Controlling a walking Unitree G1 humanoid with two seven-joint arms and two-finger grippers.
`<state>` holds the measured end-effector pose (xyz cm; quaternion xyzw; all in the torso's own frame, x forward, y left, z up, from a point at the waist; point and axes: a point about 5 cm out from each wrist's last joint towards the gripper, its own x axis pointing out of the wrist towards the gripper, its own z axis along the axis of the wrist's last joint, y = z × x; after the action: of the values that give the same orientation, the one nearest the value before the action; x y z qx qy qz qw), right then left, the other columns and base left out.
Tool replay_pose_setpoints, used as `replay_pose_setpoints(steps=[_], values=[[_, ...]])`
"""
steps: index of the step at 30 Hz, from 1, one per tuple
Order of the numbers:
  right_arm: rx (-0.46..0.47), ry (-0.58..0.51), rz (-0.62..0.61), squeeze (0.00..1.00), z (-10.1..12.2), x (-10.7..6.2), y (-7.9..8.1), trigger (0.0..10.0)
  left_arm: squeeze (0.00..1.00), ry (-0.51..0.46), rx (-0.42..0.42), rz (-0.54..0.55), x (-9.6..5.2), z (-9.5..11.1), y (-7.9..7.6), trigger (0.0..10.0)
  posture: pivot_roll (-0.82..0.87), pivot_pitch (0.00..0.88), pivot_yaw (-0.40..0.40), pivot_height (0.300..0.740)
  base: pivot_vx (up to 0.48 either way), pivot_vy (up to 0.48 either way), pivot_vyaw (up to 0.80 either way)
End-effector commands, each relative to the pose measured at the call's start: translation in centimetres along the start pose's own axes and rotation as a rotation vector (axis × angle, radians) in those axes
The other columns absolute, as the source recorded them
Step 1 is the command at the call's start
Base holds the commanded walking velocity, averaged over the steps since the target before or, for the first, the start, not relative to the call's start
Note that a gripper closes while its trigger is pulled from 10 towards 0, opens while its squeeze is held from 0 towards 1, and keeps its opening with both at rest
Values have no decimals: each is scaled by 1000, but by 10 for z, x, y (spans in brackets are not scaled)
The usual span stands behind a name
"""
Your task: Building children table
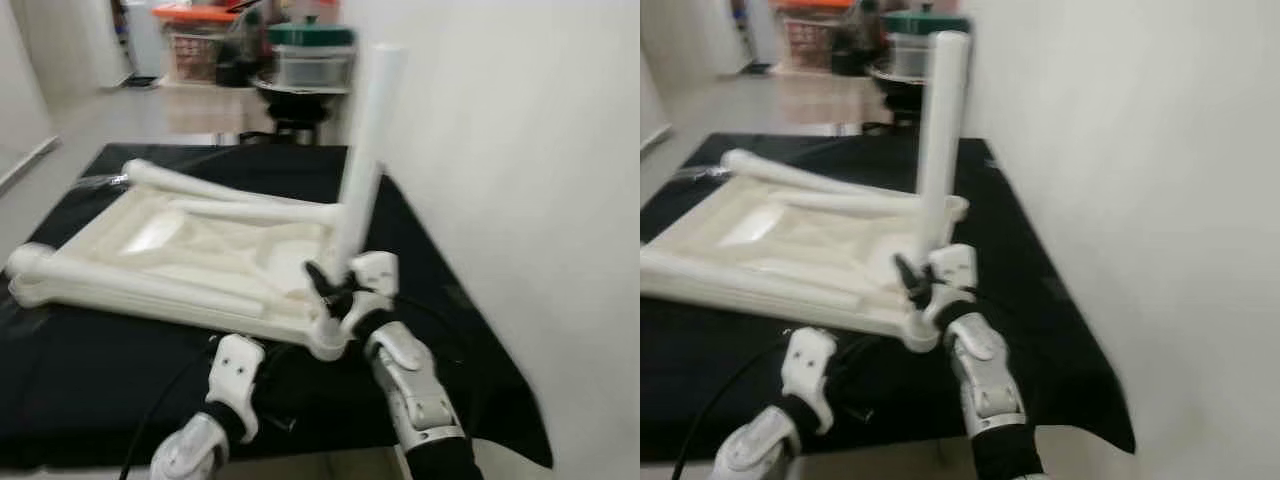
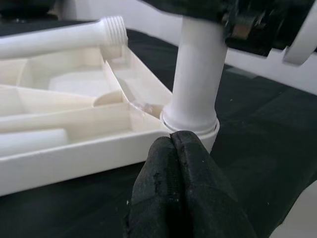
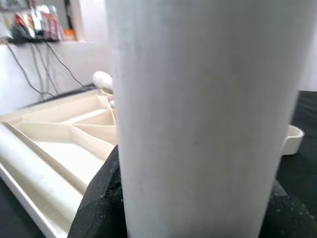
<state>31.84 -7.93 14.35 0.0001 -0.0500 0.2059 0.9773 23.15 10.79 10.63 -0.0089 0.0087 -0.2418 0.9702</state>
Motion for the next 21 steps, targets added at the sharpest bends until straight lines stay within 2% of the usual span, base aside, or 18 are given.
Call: replay_pose_setpoints(steps=[1, 3, 4, 11, 12, 13, 14, 15, 18, 20, 21], values=[[-69, 84, 1, 0, -18, -6, -5, 0, 0, 18, 25, 7, 0, -3, 4, 10000, -13, 0, -66, 740, 0, 0, 0], [-69, 84, 1, 0, -18, -6, -5, 0, 0, 18, 25, 7, 0, -3, 4, 10000, -13, 0, -66, 740, 0, 0, 0], [-62, 98, -8, 0, -20, -5, -10, 0, 0, 17, 32, 7, 2, -3, 4, 10000, -19, 0, -68, 740, 0, 0, 0], [-56, 147, 14, 0, -28, -3, -11, 0, 0, 11, 27, 3, 5, -3, 3, 10000, -12, 0, -76, 740, 0, 0, 0], [-41, 150, 10, 0, -28, -3, -10, 10000, 0, 10, 28, 5, 6, -3, 2, 10000, -7, 0, -76, 740, 0, 0, 0], [-41, 150, 10, 0, -28, -3, -10, 10000, 0, 10, 28, 5, 6, -3, 2, 10000, -7, 0, -76, 740, 0, 0, 0], [3, 139, 53, 1000, -25, -1, -7, 10000, 0, 10, 30, 6, 6, -3, 2, 10000, -2, 0, -77, 740, 0, 0, 0], [86, 100, 157, 1000, -14, 2, 1, 10000, 0, 9, 29, 6, 7, -3, 1, 10000, -3, 0, -78, 740, 0, 0, 0], [103, 83, 179, 1000, -9, 3, 2, 10000, 0, 9, 28, 6, 7, -3, 1, 10000, -3, 0, -78, 740, 0, 0, 0], [153, 56, 271, 1000, 5, 10, -5, 10000, 0, 9, 27, 4, 7, -3, 0, 10000, -1, 0, -74, 740, 0, 0, 0], [153, 56, 271, 1000, 5, 10, -5, 10000, 0, 9, 27, 4, 7, -3, 0, 10000, -1, 0, -74, 740, 0, 0, 0]])
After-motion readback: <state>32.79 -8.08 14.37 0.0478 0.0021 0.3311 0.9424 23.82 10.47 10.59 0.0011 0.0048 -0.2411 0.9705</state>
